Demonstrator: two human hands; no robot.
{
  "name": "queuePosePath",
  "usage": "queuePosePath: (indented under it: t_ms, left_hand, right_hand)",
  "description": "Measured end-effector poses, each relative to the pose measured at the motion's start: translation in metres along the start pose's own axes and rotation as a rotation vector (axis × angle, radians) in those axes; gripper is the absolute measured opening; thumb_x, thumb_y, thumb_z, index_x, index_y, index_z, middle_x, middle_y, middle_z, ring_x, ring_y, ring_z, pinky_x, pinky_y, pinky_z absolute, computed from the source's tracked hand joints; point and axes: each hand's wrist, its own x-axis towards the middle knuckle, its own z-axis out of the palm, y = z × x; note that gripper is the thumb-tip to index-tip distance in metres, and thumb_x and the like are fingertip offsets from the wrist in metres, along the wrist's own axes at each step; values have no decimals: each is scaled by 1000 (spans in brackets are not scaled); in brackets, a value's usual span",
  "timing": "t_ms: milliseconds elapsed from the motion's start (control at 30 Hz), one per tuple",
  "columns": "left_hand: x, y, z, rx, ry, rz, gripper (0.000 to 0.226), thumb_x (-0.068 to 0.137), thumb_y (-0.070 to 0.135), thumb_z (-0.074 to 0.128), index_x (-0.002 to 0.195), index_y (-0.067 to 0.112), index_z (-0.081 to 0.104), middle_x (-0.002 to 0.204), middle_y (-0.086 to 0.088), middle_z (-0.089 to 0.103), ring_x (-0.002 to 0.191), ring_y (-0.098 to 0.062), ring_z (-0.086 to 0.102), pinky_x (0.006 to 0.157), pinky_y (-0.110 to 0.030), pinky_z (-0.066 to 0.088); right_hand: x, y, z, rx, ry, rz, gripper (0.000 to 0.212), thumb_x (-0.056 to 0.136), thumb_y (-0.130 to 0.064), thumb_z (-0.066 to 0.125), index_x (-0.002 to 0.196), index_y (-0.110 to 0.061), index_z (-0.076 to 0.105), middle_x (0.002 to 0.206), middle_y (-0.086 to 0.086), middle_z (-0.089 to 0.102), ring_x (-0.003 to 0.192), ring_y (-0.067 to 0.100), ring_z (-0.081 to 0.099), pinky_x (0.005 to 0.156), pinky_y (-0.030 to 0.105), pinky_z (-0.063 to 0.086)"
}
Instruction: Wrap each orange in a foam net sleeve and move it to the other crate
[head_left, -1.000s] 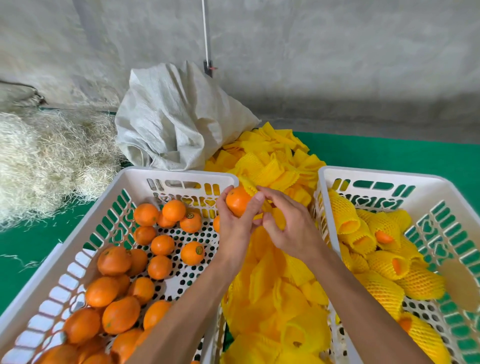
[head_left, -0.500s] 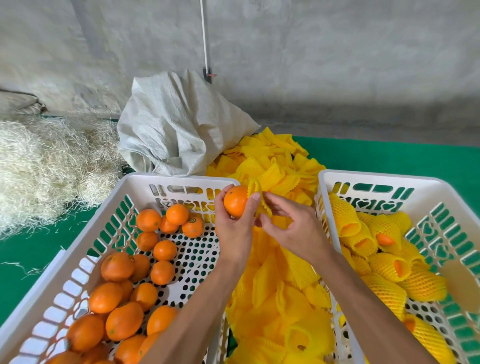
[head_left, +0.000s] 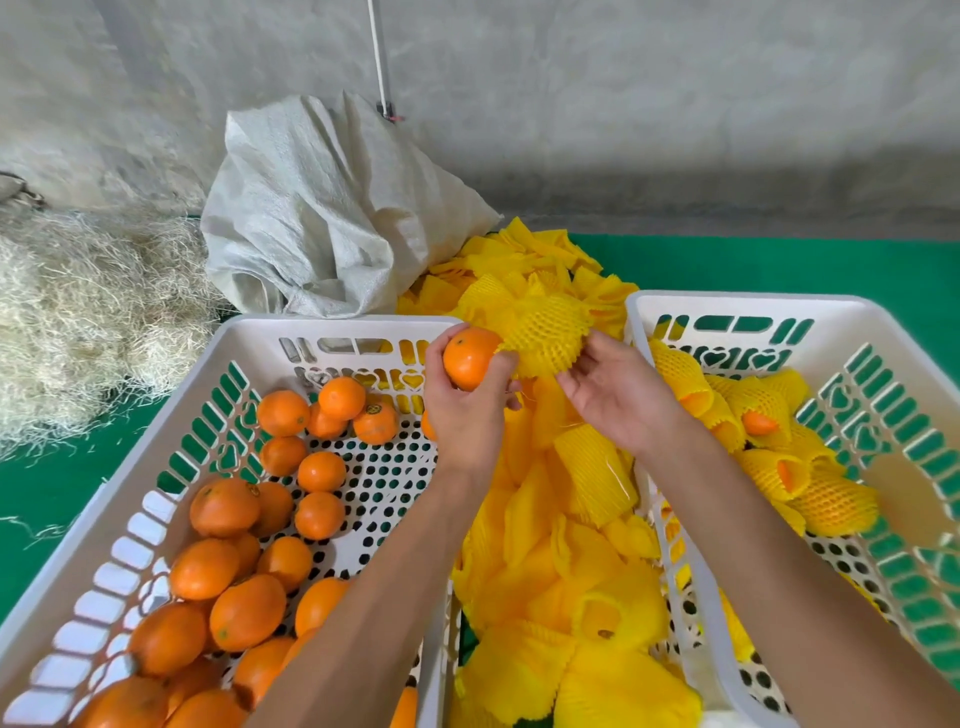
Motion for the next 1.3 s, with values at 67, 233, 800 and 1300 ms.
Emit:
queuePosePath:
  t_ms: [67, 233, 800, 1300]
  left_hand:
    - [0, 1, 0, -21, -10, -26, 48, 82, 17, 80, 124, 30, 62, 97, -10, 65, 64, -24, 66, 56, -32, 54]
    - [-2, 3, 0, 3, -8, -78, 41, 81, 24, 75, 119, 20, 61, 75, -3, 63, 58, -24, 59, 50, -32, 49]
    - [-9, 6, 2, 82, -188, -160, 40, 78, 55, 70, 104, 26, 64, 89, 0, 63, 68, -14, 60, 55, -30, 44]
    - [-26, -3, 4, 344, -439, 32, 57, 69, 60, 79, 114, 26, 80, 154, 10, 51, 140, -2, 48, 101, -27, 53]
  right_hand:
    - [-2, 2, 1, -49, 18, 36, 34, 106, -20, 53, 136, -7, 59, 121, 10, 71, 104, 20, 70, 76, 30, 62]
    - [-5, 4, 2, -116, -57, -23, 28, 101, -26, 55, 124, -14, 65, 114, 8, 74, 104, 22, 71, 86, 37, 59]
    - [-5, 11, 0, -363, 395, -277, 42, 90, -61, 67, 82, -20, 75, 85, 5, 71, 84, 23, 69, 85, 45, 57]
    - [7, 16, -23, -1147, 184, -686, 54, 92, -36, 75, 68, 9, 56, 63, 10, 56, 64, 20, 55, 64, 37, 46]
